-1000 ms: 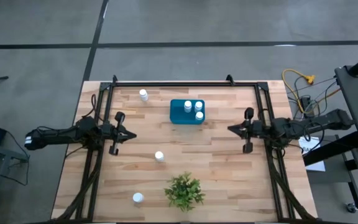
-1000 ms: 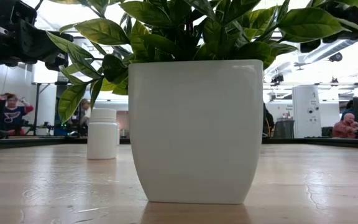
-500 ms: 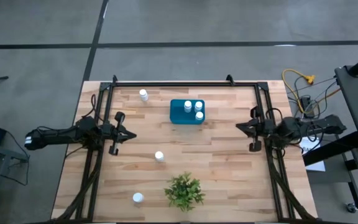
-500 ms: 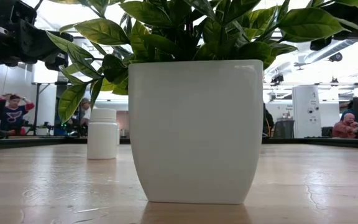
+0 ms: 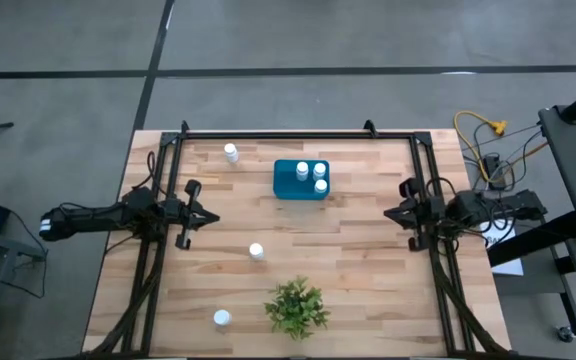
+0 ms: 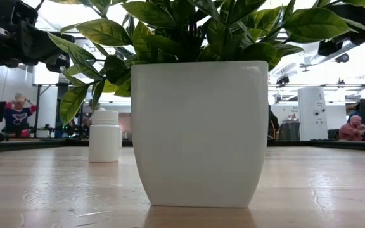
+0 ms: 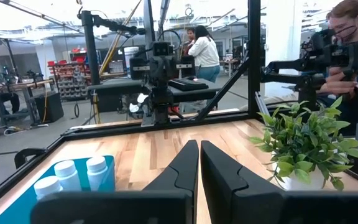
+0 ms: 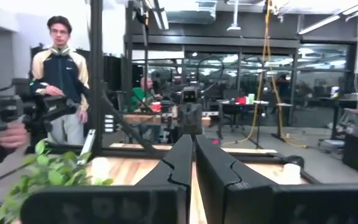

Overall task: Pick and place pill bottles into a basket
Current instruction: Put the white pill bottle into the blue bin

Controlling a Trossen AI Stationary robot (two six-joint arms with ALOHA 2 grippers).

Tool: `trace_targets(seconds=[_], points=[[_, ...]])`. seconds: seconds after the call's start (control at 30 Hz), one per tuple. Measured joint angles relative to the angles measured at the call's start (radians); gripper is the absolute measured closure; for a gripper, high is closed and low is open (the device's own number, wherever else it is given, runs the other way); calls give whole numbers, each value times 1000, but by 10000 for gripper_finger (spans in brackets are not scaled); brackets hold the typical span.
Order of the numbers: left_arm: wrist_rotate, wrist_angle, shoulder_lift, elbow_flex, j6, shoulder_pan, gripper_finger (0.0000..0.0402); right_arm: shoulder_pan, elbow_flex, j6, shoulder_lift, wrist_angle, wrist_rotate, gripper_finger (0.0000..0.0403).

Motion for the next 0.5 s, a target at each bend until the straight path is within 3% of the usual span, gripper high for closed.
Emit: trace_targets(seconds=[0.2,0.37,0.5], points=[[0,0,0,0,0,0,400,0,-14,28,7,2,-44,391],[0,0,0,0,0,0,400,0,-15,34,8,0,-159,391],[0,1,0,0,0,0,400,0,-21,60,7,1,-160,391]])
